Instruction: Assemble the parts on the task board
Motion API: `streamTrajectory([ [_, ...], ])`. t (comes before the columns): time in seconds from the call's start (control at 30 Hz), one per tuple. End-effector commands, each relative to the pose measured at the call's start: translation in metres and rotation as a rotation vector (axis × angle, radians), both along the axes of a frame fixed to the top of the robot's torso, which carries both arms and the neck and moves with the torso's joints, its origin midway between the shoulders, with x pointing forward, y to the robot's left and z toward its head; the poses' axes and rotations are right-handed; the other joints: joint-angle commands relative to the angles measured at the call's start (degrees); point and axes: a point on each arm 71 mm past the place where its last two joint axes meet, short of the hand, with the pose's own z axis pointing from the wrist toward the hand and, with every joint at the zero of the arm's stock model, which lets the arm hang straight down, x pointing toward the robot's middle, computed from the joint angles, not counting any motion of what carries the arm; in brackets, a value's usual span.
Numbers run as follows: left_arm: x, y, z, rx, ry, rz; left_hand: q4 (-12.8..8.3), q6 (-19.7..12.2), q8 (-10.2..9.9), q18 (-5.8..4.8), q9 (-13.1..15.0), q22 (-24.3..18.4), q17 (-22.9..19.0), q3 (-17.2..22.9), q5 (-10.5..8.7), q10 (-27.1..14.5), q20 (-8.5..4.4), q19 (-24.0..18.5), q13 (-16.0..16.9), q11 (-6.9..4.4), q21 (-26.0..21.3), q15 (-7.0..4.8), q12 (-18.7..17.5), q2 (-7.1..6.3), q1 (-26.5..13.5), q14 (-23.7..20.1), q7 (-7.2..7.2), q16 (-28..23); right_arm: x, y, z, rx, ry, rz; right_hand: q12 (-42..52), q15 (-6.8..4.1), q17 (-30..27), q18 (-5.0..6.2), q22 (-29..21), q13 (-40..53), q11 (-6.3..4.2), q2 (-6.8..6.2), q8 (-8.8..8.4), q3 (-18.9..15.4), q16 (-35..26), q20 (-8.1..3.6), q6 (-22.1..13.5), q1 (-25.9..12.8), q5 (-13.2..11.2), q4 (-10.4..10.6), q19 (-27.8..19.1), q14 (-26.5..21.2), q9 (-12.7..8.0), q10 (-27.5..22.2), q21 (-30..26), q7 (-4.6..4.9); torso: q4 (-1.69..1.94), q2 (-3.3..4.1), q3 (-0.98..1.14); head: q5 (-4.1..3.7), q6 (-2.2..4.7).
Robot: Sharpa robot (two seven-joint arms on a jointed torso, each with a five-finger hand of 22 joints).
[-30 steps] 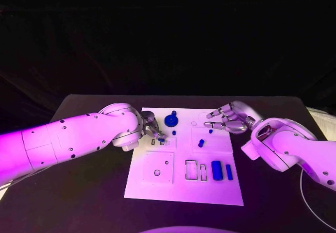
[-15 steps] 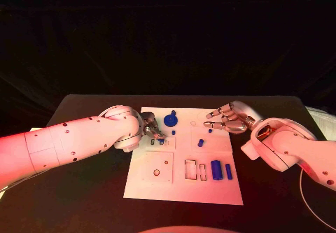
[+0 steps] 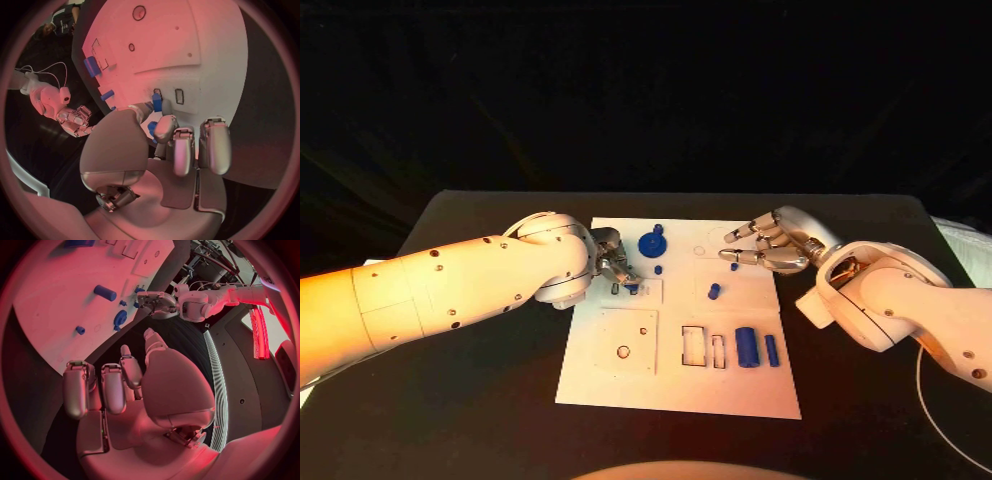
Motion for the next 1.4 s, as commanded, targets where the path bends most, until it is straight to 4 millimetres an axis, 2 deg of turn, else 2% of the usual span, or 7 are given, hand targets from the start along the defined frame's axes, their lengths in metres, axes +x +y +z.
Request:
streamTrajectory([
  [0.03,-0.0032,-0.0001,-0.0054,0.046,0.034,-0.038,-9.27,0.06,0.23,-1.01,0.11,5.55,15.09,9.58,0.12,0.12,0.43,0.77,-0.07,-0.09,-0.03,0.06,-0.27,0.71,0.01,6.03,-0.34,0.17,-0.0009,0.0022,-0.0012,-0.005,0.009,0.022,-0.38,0.06,-0.12,0.89,0.59,-0.10,0.14,0.36,0.23,-0.42,-0.22,-0.01,0.32,-0.44,0.06,-0.08,-0.57,2.74,0.08,-0.45,-0.36,-0.09,0.02,0.02,-0.01,0.03,-0.13],
  [0.47,-0.0039,0.0007,-0.0066,0.064,0.051,-0.052,-9.49,0.10,0.28,-0.98,0.17,5.44,15.09,9.70,0.08,0.09,0.44,0.70,-0.22,-0.09,-0.14,0.08,-0.39,0.56,-0.14,6.03,-0.35,0.17,-0.0015,0.0023,-0.0011,0.001,0.013,0.024,-0.70,0.06,-0.68,1.02,0.03,-0.36,0.14,0.47,0.21,-0.60,-0.57,-0.01,0.26,-0.62,-0.04,0.12,-0.95,2.62,0.07,-0.62,-0.68,-0.08,-0.03,0.03,0.10,0.25,-0.48],
  [0.53,-0.0043,0.0001,-0.0066,0.065,0.053,-0.055,-9.49,0.10,0.28,-0.98,0.17,5.44,15.09,9.70,0.08,0.09,0.44,0.70,-0.22,-0.09,-0.14,0.08,-0.40,0.56,-0.14,6.03,-0.35,0.17,-0.0020,0.0029,-0.0007,0.003,0.012,0.026,-0.69,0.06,-0.69,1.03,-0.02,-0.35,0.14,0.54,0.19,-0.64,-0.59,-0.02,0.24,-0.66,-0.03,0.19,-0.99,2.62,0.07,-0.61,-0.71,-0.08,0.00,0.02,0.06,0.21,-0.62],
  [0.9,-0.0042,-0.0007,-0.0069,0.060,0.057,-0.054,-9.62,0.79,0.63,-1.05,0.14,5.74,15.09,9.31,-0.11,0.92,0.43,0.83,0.65,-0.24,0.00,0.02,0.50,0.32,-2.01,6.03,-0.68,0.17,-0.0030,0.0037,0.0002,0.006,0.009,0.028,-0.78,0.06,-0.75,1.06,-0.13,-0.42,0.15,0.57,0.19,-0.66,-0.63,-0.02,0.23,-0.69,-0.03,0.22,-1.06,2.61,0.06,-0.66,-0.77,-0.08,-0.05,-0.02,0.08,0.31,-0.59],
  [1.1,-0.0040,-0.0036,-0.0070,0.049,0.060,-0.053,-8.67,1.95,0.72,-1.12,-0.31,6.04,15.09,5.58,-0.36,1.34,0.14,1.00,1.12,-0.77,0.10,-0.36,1.02,0.15,-5.71,6.03,-1.39,0.17,-0.0030,0.0035,0.0003,0.006,0.008,0.028,-0.78,0.06,-0.76,1.06,-0.13,-0.42,0.15,0.57,0.18,-0.67,-0.63,-0.02,0.23,-0.69,-0.03,0.22,-1.06,2.60,0.06,-0.66,-0.77,-0.08,-0.08,0.00,0.08,0.30,-0.55],
  [1.4,-0.0030,-0.0069,-0.0066,0.037,0.052,-0.052,-6.53,3.87,0.56,-1.40,-1.13,7.15,15.09,-1.44,-0.50,2.32,-0.15,1.67,2.63,-1.06,0.83,-0.59,2.47,0.31,-9.26,6.03,-1.72,0.17,-0.0036,0.0010,0.0009,0.005,0.007,0.023,-0.88,0.06,-0.96,1.11,-0.34,-0.50,0.15,0.60,0.17,-0.74,-0.76,-0.02,0.19,-0.75,-0.03,0.29,-1.20,2.56,0.05,-0.71,-0.88,-0.08,0.00,0.02,0.11,0.23,-0.50],
])
